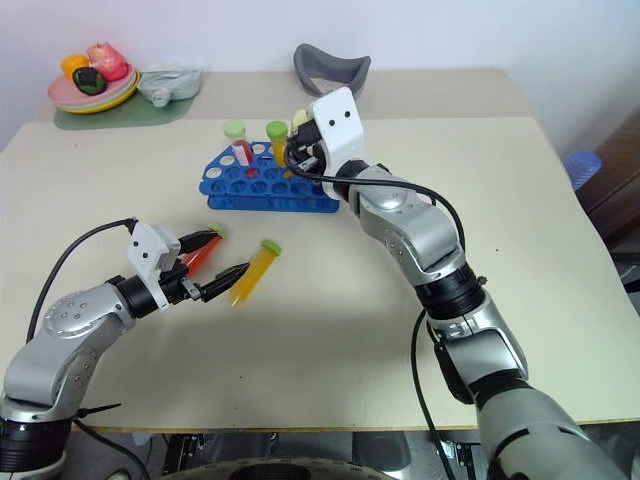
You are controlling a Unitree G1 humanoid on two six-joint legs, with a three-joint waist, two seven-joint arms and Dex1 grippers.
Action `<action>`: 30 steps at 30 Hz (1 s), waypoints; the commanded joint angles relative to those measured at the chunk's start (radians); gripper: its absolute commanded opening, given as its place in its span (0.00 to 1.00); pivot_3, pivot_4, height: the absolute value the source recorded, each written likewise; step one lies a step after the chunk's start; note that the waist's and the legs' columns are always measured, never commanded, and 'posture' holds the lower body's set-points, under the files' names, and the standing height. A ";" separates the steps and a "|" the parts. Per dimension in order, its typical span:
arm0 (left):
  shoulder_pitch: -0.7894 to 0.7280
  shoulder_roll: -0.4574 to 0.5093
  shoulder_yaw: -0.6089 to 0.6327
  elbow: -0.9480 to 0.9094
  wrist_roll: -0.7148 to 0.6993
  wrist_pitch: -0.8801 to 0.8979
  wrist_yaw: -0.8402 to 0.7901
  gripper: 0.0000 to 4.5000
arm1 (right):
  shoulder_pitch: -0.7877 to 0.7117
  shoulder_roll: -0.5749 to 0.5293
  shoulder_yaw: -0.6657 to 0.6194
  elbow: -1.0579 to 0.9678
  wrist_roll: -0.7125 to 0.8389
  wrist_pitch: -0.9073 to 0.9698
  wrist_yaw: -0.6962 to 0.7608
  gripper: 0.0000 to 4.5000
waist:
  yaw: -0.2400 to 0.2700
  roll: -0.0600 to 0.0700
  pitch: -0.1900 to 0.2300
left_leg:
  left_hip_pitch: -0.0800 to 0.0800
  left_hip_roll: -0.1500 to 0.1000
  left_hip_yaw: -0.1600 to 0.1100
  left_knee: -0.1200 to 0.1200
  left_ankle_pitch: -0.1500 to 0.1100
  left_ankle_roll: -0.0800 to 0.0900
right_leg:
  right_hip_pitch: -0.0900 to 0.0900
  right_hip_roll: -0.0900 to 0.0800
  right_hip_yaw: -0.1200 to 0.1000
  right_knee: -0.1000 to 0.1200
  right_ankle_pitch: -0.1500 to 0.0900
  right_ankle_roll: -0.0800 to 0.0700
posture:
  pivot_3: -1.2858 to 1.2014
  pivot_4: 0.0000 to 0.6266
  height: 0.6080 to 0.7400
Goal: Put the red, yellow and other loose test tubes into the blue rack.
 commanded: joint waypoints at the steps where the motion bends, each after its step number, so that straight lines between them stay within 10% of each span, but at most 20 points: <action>1: -0.004 0.007 0.016 -0.041 -0.012 0.007 0.007 1.00 | -0.007 -0.012 -0.043 -0.044 -0.040 0.008 0.061 0.38 | -0.001 0.000 0.000 | 0.000 0.000 0.000 0.000 0.000 0.000 | 0.000 0.000 0.000 0.000 0.000 0.000 | 0.52 0.24 1.00; 30: -0.016 0.006 0.016 -0.077 -0.035 0.057 0.033 1.00 | -0.109 -0.045 -0.144 0.037 -0.058 0.319 0.346 0.38 | -0.005 0.000 0.000 | 0.000 0.000 0.000 0.000 0.000 0.000 | 0.000 0.000 0.000 0.001 0.000 0.000 | 0.52 0.24 1.00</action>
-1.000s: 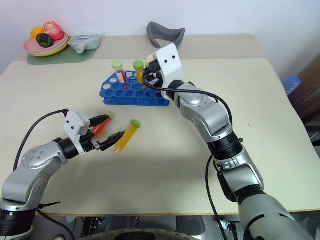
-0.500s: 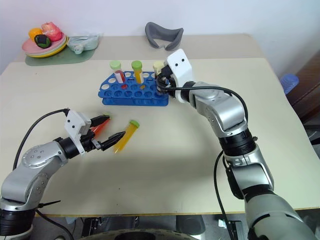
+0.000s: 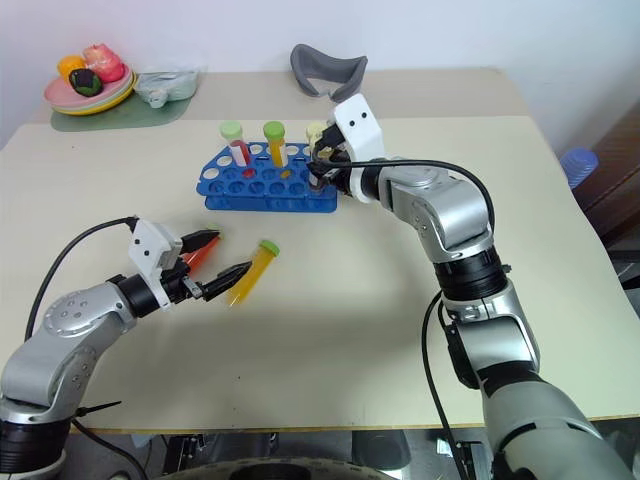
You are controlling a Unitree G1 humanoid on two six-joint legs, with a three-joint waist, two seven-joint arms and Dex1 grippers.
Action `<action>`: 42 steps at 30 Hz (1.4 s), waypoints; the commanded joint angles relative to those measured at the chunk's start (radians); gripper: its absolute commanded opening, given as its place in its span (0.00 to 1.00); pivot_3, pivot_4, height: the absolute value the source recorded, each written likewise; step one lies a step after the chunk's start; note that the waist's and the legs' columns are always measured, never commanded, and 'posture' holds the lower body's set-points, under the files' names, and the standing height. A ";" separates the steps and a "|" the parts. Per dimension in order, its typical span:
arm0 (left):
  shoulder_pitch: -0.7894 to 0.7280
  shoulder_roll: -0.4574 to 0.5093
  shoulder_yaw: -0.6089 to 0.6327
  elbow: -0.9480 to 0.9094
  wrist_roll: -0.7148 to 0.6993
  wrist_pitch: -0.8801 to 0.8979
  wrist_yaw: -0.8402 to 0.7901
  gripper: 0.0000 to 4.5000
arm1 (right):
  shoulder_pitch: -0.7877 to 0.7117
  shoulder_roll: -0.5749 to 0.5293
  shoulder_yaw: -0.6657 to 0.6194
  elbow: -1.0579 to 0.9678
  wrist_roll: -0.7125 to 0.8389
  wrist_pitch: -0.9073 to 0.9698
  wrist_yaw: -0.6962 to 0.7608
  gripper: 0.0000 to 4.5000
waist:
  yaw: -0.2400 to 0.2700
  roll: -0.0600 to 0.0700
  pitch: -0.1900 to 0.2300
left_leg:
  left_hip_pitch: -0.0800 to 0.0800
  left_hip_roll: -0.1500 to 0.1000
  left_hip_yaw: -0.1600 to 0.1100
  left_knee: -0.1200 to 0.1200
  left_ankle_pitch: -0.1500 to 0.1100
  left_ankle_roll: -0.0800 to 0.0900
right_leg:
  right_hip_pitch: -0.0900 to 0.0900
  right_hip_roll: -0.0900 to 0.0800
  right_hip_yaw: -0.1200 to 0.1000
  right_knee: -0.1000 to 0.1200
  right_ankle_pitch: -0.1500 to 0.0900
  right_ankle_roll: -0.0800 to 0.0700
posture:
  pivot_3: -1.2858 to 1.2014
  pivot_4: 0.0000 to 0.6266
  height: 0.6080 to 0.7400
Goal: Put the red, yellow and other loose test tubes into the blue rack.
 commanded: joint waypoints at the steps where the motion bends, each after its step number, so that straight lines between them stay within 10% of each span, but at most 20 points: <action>1: -0.012 0.002 0.015 -0.033 -0.012 -0.004 0.005 1.00 | -0.035 0.007 -0.025 -0.020 -0.010 0.002 0.015 0.38 | 0.000 0.000 0.000 | 0.000 0.000 0.000 0.000 0.000 0.000 | 0.000 0.000 0.000 0.000 0.000 0.000 | 0.52 0.24 1.00; 34: -0.056 -0.010 0.002 -0.076 -0.034 0.068 0.051 1.00 | -0.164 0.072 0.006 0.219 -0.129 -0.051 0.124 0.38 | -0.018 0.000 0.000 | 0.000 0.000 0.000 0.002 0.000 0.000 | 0.000 0.000 0.000 0.002 0.000 0.000 | 0.52 0.24 1.00; 42: -0.010 -0.009 0.013 -0.077 -0.028 0.037 0.048 1.00 | -0.161 0.087 -0.042 0.193 -0.115 -0.082 0.146 0.99 | -0.018 0.000 0.000 | 0.000 0.000 0.000 0.002 0.000 -0.001 | 0.000 0.000 0.000 0.002 0.000 0.000 | 0.52 0.24 1.00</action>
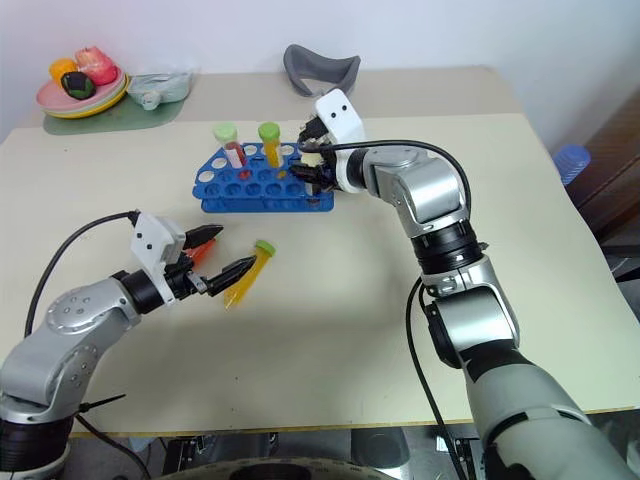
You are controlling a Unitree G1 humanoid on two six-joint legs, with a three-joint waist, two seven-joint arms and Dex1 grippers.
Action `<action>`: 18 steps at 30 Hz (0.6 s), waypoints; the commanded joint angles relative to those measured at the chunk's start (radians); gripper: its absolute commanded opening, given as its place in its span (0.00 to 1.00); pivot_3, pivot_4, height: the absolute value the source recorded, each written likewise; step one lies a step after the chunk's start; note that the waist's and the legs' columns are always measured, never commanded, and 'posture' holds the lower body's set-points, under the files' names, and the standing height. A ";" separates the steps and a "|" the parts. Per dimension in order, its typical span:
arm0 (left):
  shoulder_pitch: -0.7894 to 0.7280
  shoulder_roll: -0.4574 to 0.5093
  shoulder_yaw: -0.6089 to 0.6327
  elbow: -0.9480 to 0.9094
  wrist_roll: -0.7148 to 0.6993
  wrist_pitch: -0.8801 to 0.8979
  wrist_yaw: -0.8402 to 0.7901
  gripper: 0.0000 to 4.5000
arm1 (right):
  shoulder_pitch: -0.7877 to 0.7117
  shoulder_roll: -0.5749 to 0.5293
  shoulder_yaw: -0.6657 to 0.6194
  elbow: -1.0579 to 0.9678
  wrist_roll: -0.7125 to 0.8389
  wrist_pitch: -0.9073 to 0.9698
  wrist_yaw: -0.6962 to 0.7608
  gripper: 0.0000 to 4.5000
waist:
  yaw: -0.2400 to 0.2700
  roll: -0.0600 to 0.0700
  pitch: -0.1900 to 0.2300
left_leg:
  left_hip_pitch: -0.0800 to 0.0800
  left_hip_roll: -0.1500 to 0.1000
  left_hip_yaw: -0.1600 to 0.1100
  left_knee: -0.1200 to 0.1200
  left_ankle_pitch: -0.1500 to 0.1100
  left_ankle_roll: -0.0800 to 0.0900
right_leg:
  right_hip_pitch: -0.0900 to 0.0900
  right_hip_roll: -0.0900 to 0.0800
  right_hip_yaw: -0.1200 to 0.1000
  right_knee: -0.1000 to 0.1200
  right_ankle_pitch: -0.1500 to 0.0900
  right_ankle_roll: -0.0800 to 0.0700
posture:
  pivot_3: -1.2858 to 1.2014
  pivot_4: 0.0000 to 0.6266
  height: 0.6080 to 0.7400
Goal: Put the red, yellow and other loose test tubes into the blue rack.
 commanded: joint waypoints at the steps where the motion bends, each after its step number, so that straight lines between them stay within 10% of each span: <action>1: 0.010 0.004 0.017 -0.023 0.003 -0.027 -0.003 1.00 | -0.028 -0.006 -0.047 -0.075 -0.004 -0.062 -0.007 0.99 | 0.000 0.000 0.000 | 0.000 0.000 0.000 0.000 0.000 0.000 | 0.000 0.000 0.000 0.000 0.000 0.000 | 0.52 0.24 1.00; 9: -0.173 0.054 -0.007 -0.072 -0.031 0.182 0.086 1.00 | 0.132 -0.188 -0.120 -0.365 0.057 -0.190 0.166 0.99 | 0.020 0.000 0.000 | 0.000 0.000 -0.001 0.001 0.000 0.000 | 0.002 0.000 -0.001 -0.001 0.000 0.000 | 0.52 0.24 1.00; 18: -0.678 0.067 -0.238 -0.012 -0.070 0.870 0.196 1.00 | 0.374 -0.378 -0.092 -0.563 0.088 -0.285 0.367 0.99 | 0.004 -0.001 0.000 | 0.000 0.000 -0.002 0.007 -0.002 0.004 | 0.004 0.001 -0.001 0.001 0.000 0.001 | 0.52 0.24 1.00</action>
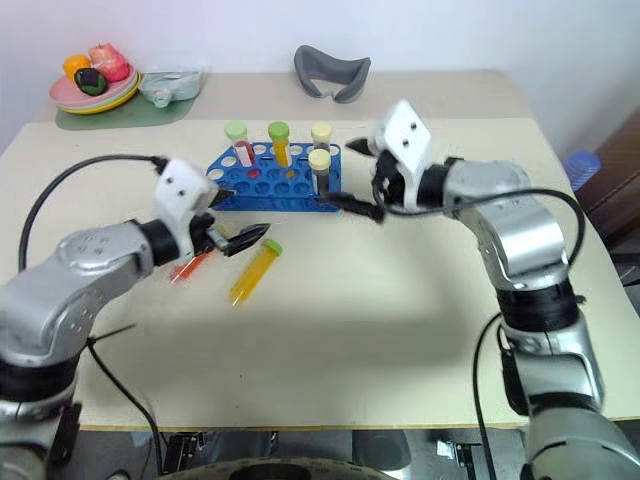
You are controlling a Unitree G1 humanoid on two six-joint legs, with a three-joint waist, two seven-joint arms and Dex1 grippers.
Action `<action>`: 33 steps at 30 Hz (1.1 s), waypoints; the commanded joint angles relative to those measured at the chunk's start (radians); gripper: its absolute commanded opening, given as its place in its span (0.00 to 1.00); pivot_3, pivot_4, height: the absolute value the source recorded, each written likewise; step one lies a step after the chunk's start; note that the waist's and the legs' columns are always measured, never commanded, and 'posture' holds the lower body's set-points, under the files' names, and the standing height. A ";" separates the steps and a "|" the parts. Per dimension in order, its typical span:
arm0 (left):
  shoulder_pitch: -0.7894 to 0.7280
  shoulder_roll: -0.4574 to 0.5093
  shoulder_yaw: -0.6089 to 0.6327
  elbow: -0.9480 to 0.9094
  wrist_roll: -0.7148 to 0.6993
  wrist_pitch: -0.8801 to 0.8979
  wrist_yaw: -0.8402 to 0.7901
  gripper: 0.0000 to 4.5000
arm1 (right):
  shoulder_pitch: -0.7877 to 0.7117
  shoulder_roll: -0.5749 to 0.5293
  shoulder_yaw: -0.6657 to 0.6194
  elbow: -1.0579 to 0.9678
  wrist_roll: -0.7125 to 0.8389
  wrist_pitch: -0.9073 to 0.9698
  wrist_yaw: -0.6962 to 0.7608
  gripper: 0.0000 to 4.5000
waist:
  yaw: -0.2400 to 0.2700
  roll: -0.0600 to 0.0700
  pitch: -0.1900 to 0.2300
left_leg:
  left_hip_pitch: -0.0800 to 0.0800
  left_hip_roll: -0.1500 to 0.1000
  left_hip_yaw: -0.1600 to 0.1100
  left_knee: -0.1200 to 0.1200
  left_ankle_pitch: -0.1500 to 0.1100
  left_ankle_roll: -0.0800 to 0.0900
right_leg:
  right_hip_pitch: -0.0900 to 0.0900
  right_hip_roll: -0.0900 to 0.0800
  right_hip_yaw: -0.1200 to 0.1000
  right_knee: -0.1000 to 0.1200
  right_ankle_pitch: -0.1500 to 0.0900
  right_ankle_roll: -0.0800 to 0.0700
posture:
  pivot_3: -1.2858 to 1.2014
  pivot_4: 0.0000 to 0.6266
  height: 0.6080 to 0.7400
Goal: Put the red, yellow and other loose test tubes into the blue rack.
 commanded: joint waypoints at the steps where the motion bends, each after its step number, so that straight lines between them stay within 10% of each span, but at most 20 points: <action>1: -0.192 0.004 -0.096 0.056 -0.056 0.309 -0.013 1.00 | 0.017 -0.014 0.009 -0.076 0.009 -0.035 0.024 0.99 | -0.004 0.000 0.000 | 0.000 0.000 -0.001 0.000 0.000 0.000 | 0.000 0.000 0.000 0.001 0.000 0.000 | 0.52 0.24 1.00; 17: -0.619 0.082 -0.580 0.545 -0.370 0.376 0.056 1.00 | 0.084 0.001 0.026 -0.189 0.076 -0.012 0.042 0.99 | 0.004 0.000 0.001 | -0.001 -0.001 -0.001 0.002 0.001 -0.002 | 0.000 0.000 0.000 0.001 0.000 0.000 | 0.52 0.24 1.00; 33: -0.563 0.039 -0.577 0.681 -0.846 0.376 0.626 1.00 | 0.324 -0.036 -0.031 -0.275 0.137 0.034 -0.021 0.99 | 0.011 0.000 0.001 | -0.001 -0.001 -0.001 0.003 0.000 -0.001 | 0.000 -0.001 0.000 0.002 0.000 0.000 | 0.52 0.24 1.00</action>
